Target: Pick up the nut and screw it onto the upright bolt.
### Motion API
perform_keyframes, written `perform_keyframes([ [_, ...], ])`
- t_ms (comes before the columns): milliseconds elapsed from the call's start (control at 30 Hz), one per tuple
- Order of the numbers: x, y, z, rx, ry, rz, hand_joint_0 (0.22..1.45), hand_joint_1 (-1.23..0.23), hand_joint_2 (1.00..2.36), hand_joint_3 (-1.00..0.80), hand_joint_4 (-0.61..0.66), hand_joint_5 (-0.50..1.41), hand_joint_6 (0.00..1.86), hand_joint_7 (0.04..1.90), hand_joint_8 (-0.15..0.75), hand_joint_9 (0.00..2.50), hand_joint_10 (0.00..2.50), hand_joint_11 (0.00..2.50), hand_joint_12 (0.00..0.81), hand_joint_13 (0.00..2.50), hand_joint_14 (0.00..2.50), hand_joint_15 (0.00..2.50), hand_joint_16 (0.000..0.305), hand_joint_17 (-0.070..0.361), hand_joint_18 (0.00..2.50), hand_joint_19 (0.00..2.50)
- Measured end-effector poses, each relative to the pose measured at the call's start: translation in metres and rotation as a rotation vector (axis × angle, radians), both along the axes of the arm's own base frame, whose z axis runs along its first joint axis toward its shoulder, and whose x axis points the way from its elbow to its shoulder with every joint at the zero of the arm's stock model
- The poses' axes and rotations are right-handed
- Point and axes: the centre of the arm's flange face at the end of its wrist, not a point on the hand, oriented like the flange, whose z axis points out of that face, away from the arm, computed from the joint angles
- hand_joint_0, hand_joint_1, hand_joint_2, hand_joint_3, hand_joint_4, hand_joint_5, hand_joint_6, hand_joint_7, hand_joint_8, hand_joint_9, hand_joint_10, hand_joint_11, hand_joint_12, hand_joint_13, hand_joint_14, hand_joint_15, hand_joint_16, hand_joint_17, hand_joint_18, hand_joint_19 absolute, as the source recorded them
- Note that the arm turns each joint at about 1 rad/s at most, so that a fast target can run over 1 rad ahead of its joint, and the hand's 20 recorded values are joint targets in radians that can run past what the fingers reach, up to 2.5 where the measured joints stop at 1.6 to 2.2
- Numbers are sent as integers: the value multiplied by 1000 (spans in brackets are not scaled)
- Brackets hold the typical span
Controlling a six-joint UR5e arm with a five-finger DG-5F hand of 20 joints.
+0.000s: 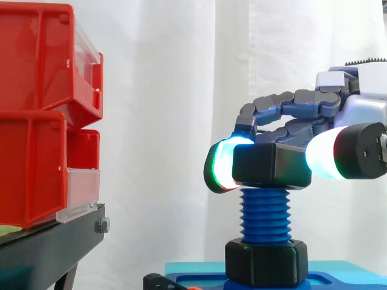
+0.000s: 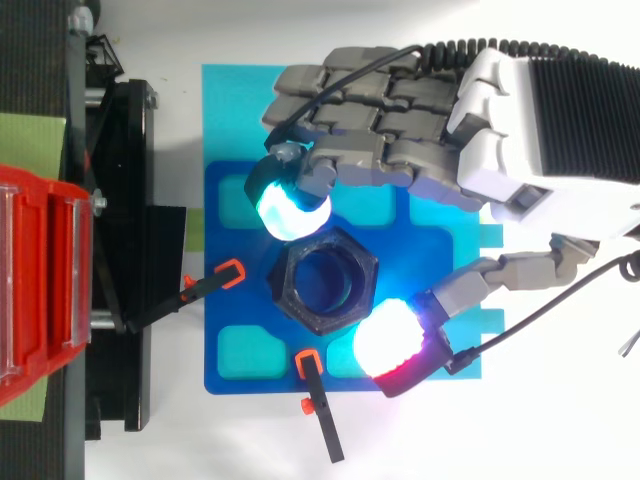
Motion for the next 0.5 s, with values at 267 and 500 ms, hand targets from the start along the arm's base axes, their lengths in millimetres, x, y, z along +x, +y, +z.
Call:
perform_keyframes([
  [267,1,1,1,-6,-9,0,523,-642,1000,-500,233,-188,503,1095,301,477,2,64,339,377,0,0,50,112,376,13],
  [500,1,0,0,-8,-9,-1,524,-642,1000,-500,233,-188,503,1100,301,478,2,58,339,380,0,0,50,112,373,7],
])
